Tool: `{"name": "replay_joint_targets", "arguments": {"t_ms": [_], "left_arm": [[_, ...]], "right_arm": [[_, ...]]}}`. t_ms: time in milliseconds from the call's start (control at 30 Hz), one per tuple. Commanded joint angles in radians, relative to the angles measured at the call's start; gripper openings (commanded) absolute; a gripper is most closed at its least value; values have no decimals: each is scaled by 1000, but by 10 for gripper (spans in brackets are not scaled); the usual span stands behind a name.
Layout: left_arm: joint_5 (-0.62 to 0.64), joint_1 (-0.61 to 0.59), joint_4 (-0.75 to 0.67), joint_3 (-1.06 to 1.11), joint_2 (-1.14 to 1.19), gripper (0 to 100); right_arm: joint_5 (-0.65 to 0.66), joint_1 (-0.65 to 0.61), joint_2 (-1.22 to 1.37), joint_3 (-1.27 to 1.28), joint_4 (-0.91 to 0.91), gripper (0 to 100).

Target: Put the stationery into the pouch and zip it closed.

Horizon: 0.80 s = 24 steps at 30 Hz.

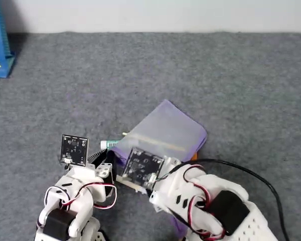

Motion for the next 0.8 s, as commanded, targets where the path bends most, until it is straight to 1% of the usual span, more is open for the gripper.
{"name": "replay_joint_targets", "arguments": {"t_ms": [0, 233, 567, 667, 767], "left_arm": [[9, -25, -20, -4, -11, 12], [9, -169, -20, -5, -11, 12], [5, -239, -9, -4, -11, 12], [5, -227, 8, -4, -11, 12], [-11, -175, 5, -4, -11, 15]], "right_arm": [[43, 102, -21, -9, 27, 8], [117, 306, -31, -9, 77, 8], [204, 545, -162, -9, 116, 8], [209, 550, -194, -9, 124, 8], [199, 501, -209, -9, 124, 8]]}}
